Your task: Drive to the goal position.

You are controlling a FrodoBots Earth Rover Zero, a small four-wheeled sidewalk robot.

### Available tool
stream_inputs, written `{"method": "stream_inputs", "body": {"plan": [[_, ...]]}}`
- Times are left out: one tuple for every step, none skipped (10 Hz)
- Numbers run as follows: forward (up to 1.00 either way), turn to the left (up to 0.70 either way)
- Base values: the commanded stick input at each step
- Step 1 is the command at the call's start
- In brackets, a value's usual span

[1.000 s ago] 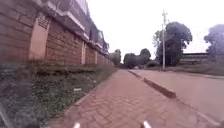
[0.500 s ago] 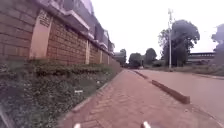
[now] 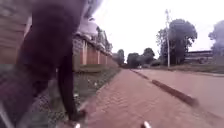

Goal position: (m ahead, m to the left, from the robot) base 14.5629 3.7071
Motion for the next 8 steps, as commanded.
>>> {"method": "stream_inputs", "body": {"plan": [[0.50,0.09],[0.50,0.19],[0.50,-0.50],[0.50,-0.50],[0.50,-0.50],[0.50,-0.25],[0.50,0.04],[0.50,0.10]]}}
